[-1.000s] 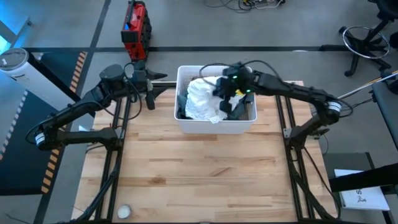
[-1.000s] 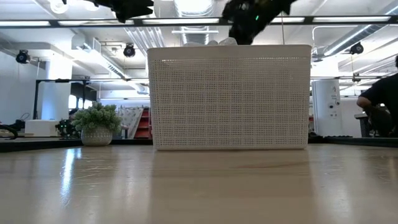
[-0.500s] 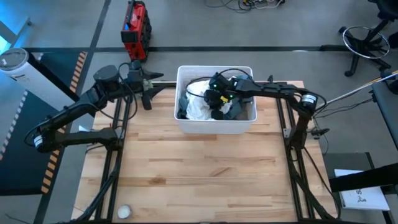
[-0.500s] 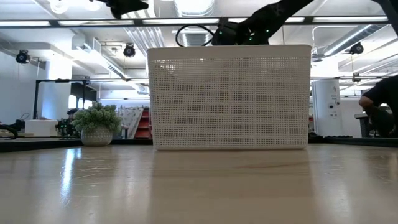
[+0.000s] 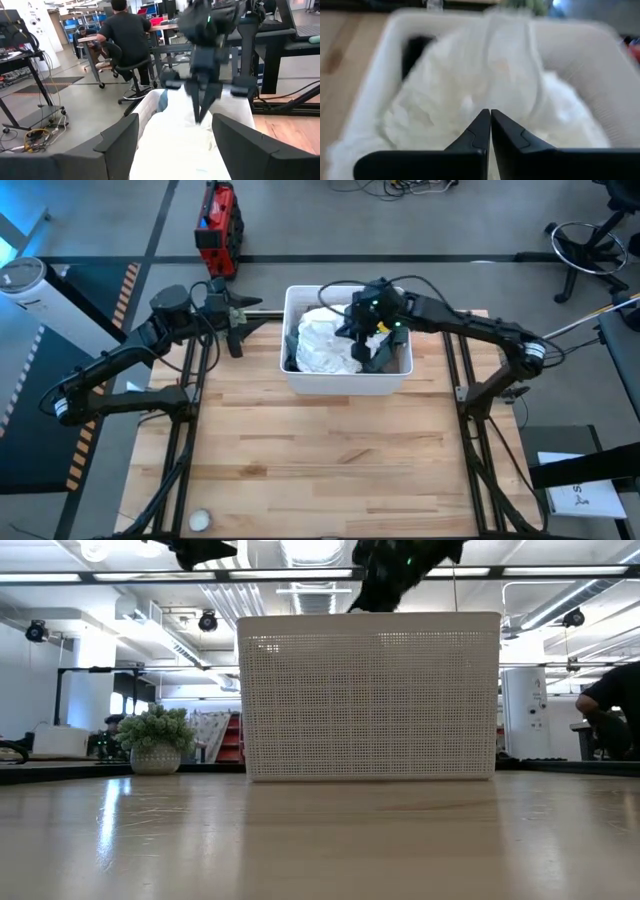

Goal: Sort clothes
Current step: Put the white cloth into the white bin

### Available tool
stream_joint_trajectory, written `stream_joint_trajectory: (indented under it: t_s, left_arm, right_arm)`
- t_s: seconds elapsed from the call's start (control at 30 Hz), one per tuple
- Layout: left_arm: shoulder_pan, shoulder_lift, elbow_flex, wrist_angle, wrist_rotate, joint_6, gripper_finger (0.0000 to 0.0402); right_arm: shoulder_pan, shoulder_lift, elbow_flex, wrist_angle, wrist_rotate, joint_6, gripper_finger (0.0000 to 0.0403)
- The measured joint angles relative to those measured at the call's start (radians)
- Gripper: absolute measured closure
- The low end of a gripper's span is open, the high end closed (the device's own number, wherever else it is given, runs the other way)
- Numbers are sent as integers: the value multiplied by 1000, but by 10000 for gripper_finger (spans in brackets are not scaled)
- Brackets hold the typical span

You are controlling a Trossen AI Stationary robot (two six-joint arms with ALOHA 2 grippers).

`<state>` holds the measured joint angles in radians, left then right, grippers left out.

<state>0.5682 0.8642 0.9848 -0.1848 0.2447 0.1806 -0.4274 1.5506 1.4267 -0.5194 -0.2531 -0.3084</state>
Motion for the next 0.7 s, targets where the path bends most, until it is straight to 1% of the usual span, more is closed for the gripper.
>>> stream_joint_trajectory:
  t_s: [0.1, 0.23, 0.3, 0.37, 0.43, 0.7]
  left_arm:
    - [0, -3, 0, 0, 0, 3, 166]
    - [0, -5, 0, 0, 0, 12, 173]
    - [0, -5, 0, -1, 0, 13, 176]
    - [0, -5, 0, -5, 0, 14, 177]
    - [0, -4, 0, -9, 0, 13, 177]
    - [0, -8, 0, -16, 0, 13, 169]
  right_arm:
    - [7, -56, 3, 14, 0, 0, 403]
    - [13, -84, -9, 140, -14, -6, 403]
    - [13, -59, -16, 213, -31, -9, 403]
    - [11, -18, -24, 230, -63, -20, 403]
    - [8, 33, -24, 258, -68, -26, 403]
    - [-9, 211, -26, 245, -71, -47, 403]
